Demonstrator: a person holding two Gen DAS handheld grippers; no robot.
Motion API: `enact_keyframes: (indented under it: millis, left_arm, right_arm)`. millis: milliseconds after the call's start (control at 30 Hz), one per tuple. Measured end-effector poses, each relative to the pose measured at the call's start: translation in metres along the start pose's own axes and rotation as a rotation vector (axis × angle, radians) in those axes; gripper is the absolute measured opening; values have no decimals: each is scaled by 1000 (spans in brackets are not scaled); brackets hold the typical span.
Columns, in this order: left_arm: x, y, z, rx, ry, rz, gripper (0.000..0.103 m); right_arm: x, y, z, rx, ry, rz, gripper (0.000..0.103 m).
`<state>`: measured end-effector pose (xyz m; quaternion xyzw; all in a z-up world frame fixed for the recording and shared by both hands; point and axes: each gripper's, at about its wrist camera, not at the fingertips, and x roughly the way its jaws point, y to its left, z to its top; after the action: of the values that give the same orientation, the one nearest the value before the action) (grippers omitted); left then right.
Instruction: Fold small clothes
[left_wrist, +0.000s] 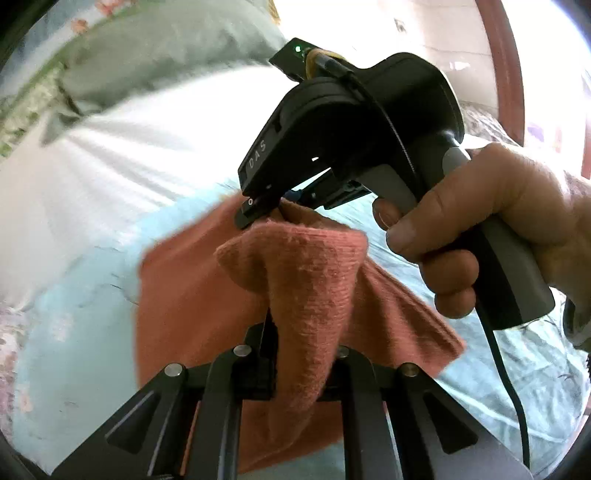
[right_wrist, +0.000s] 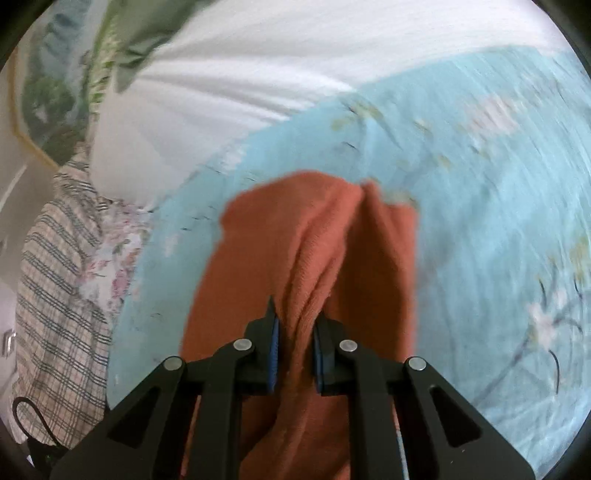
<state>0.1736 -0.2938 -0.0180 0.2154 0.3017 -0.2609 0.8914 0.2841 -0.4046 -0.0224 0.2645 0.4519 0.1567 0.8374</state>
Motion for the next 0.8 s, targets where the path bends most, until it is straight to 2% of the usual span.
enact_keyframes:
  millis: [100,167,233,333,467,533,567,633,700,733,800]
  left_arm:
    - [10,-8,-1,-22,30,-28,10]
    - [6,-9,1,-26,15,-36,10]
    - [5,-11,4,-11,1,-36,10]
    - [15,-15,-1,-11,41,-45,11]
    - [17,-13,-6,-36,65,-79,17]
    - [7,-9,-10,-43,62,-122,25]
    - [1,-8,-12,-47,61,-138,28]
    - [-12,7,-18,-76,59,-167,47]
    - [-26,26,-27,-122,55,-192,57]
    - [-31,39,-31,-155,60,-205,62]
    - [-37,64,-38,-224,64,-202,66]
  right_arm:
    - [-9,-6,-2,-7,-20,16,15]
    - [-14,-7,0,-10,-37,22,15]
    - [-8,-13,-1,-1,-15,4,15]
    - [4,-21,-6,4,2,-19,18]
    - [-2,-24,-12,21,-23,-36,23]
    - [-12,-20,-16,13,-39,-80,28]
    - [-16,-18,-18,9,-46,-101,34]
    - [-26,-15,-24,5,-59,-132,47]
    - [-36,-12,-29,5,-72,-146,70]
    - [-41,-11,-32,10,-81,-136,74]
    - [-46,-13,-34,36,-92,-86,76]
